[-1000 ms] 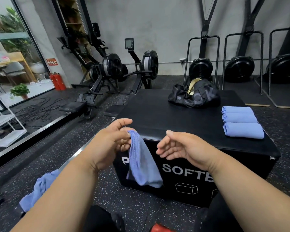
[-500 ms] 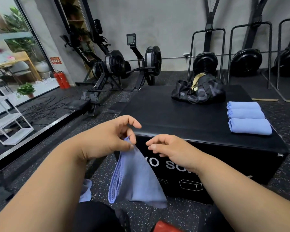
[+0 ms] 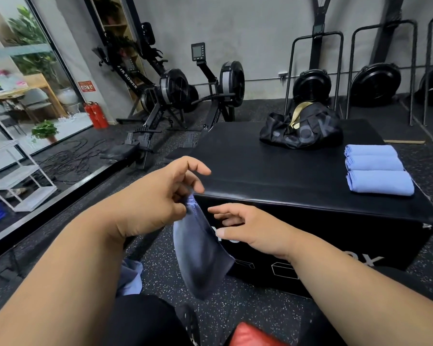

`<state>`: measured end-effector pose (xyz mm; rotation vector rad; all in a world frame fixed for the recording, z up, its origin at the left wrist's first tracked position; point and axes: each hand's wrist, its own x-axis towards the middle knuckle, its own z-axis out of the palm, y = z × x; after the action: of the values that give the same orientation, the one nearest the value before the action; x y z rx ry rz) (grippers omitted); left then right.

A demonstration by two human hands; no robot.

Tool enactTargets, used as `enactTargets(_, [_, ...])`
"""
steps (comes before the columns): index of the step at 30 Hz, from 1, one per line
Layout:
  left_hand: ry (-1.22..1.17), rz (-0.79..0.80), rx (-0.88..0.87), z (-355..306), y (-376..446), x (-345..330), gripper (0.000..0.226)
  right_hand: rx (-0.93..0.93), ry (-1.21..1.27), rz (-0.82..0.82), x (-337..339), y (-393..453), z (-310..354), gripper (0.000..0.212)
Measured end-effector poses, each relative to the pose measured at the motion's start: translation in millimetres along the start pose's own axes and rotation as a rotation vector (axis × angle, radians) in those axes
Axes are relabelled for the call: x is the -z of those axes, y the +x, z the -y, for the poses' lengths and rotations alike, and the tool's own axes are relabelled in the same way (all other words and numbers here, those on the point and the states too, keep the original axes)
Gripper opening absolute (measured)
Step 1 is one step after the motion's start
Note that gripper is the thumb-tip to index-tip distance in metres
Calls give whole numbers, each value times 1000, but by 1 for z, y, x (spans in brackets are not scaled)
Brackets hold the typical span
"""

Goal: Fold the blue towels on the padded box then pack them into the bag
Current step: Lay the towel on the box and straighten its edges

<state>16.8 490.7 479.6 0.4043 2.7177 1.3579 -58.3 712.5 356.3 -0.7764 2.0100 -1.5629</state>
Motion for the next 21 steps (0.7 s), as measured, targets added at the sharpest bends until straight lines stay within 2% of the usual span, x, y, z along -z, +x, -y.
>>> enactTargets(2, [-57, 8, -3, 0, 0, 0, 81, 28, -8, 33, -3, 0, 0, 54])
enactTargets(4, [-112, 4, 8, 2, 0, 0, 89, 55, -13, 53, -7, -1, -1, 51])
enactTargets(10, [-220, -75, 6, 4, 1, -2, 80, 54, 42, 40, -15, -9, -6, 17])
enactTargets(14, [-261, -163, 24, 10, 4, -1, 72, 48, 25, 8, -17, -13, -13, 24])
enactTargets(21, [-380, -283, 30, 11, 10, 8, 63, 19, 27, -13, -10, -21, -22, 17])
